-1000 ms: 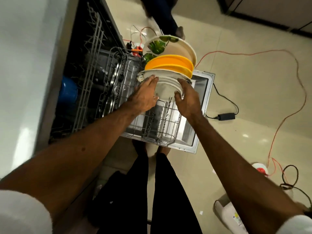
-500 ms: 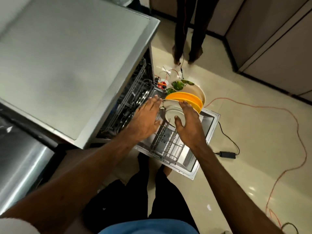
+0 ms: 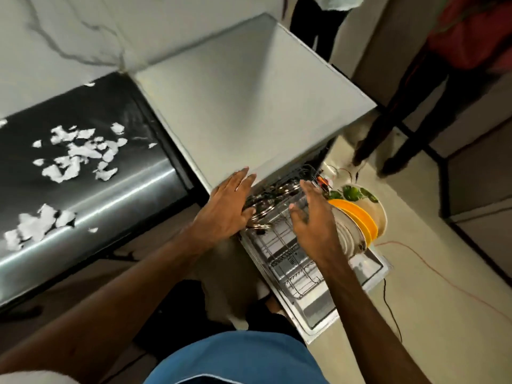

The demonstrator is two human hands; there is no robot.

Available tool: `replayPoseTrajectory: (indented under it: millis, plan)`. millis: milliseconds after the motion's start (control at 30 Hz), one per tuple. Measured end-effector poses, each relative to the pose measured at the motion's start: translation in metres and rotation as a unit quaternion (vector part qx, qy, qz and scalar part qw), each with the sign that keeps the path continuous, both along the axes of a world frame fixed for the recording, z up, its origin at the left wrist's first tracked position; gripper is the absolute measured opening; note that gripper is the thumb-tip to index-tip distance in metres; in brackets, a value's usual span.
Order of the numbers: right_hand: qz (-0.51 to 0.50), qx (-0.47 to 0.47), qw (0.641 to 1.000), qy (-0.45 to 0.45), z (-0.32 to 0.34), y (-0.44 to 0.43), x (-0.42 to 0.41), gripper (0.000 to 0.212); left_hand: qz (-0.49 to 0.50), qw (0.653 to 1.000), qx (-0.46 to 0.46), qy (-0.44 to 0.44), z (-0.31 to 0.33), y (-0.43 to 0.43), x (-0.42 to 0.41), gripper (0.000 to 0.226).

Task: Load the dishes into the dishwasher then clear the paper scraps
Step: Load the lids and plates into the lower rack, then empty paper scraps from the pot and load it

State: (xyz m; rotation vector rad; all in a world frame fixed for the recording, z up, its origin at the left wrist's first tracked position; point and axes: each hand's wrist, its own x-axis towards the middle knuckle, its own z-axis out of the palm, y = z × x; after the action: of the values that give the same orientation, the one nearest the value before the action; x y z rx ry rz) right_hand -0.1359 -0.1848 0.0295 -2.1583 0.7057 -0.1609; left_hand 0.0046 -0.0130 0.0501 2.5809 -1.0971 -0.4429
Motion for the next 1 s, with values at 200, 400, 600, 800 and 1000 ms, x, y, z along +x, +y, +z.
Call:
replayPoseTrajectory:
  millis: [200, 400, 600, 800, 1000]
  plan:
    - [0.100, -0.024, 0.995, 0.000, 0.018, 0.072, 0.044, 0.066, 0.098, 0.995, -0.003, -0.012, 0.012, 0.104, 0.007, 0.087]
    - [0.170, -0.031, 0.984, -0.045, 0.031, 0.153, 0.068, 0.060, 0.217, 0.976, -0.019, -0.006, 0.022, 0.225, -0.012, 0.088]
    - [0.240, -0.016, 0.968, -0.072, 0.041, 0.241, 0.089, 0.057, 0.323, 0.946, -0.034, -0.002, 0.034, 0.332, -0.039, 0.086]
    - [0.316, -0.003, 0.947, -0.063, 0.049, 0.323, 0.110, 0.059, 0.404, 0.913, -0.058, -0.015, 0.040, 0.411, -0.055, 0.082]
    - [0.393, -0.001, 0.918, -0.052, 0.056, 0.380, 0.135, 0.060, 0.455, 0.888, -0.072, 0.009, 0.036, 0.456, -0.054, 0.084]
